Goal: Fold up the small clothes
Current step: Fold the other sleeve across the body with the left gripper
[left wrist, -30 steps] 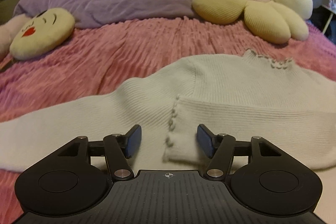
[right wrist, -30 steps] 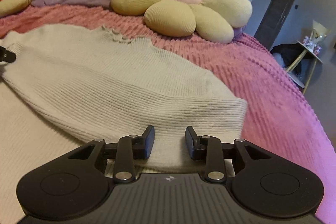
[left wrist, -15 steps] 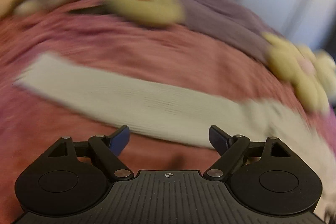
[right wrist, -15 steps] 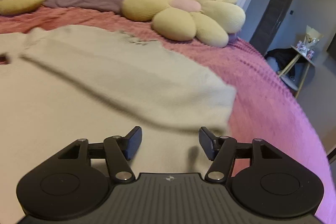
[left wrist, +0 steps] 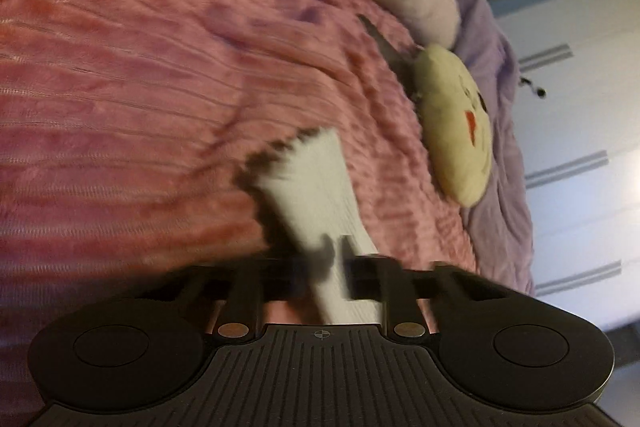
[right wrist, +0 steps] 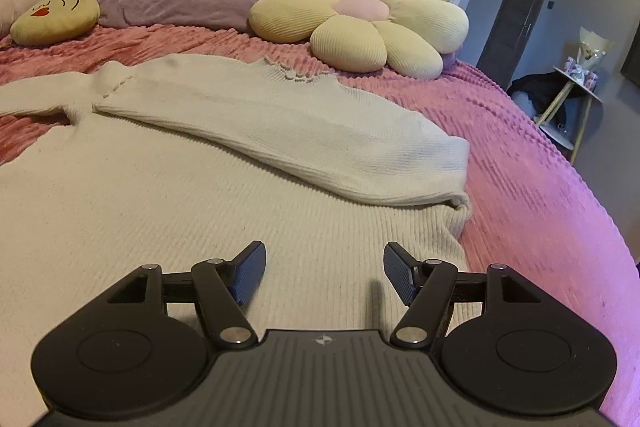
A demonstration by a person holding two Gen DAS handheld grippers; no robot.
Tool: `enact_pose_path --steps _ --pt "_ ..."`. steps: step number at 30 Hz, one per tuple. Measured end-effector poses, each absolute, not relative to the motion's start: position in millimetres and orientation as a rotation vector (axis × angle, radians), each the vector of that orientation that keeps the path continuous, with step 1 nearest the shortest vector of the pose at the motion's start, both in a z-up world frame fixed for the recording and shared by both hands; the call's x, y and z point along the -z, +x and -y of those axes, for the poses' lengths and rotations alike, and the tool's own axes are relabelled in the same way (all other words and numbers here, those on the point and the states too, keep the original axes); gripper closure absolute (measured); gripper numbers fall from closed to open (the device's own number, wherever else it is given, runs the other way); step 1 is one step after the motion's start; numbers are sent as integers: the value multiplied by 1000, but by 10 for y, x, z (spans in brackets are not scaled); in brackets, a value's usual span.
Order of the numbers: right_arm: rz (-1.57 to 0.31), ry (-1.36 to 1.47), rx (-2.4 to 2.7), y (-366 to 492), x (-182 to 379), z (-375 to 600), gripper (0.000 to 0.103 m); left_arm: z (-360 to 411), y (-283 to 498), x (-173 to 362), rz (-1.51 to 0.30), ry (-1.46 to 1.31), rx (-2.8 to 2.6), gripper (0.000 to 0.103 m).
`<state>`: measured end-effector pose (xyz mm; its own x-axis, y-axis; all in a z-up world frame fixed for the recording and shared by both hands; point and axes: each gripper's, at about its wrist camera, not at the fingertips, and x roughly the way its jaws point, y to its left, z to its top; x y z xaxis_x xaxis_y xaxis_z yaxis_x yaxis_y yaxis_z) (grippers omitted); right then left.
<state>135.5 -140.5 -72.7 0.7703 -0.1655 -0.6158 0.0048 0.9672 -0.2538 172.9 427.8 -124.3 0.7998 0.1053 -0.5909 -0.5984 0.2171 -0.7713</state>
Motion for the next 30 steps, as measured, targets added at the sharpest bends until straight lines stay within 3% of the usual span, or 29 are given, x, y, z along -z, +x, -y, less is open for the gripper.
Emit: enact_pose_path --steps 3,8,15,17,19,26,30 --pt "-683 -266 110 1335 744 1405 37 -4291 1690 1192 -456 -1257 -512 94" --pt "-667 -346 143 1296 837 1408 38 -3873 1881 637 -467 -947 -405 94" --pt "-665 -282 135 1270 816 1496 38 -2175 2361 -218 -468 -588 90 94" --pt "-663 -268 133 1252 802 1521 38 -1662 2501 -220 -504 -532 198 88" --pt "-659 -249 130 1228 784 1560 38 -1218 2602 -108 -566 -443 238 50" --pt "-640 -216 98 1234 681 1721 38 -1043 2339 329 -670 -283 46 51" --pt "-643 -117 0 1458 613 1639 47 -1374 2263 459 -714 -184 -139 50"
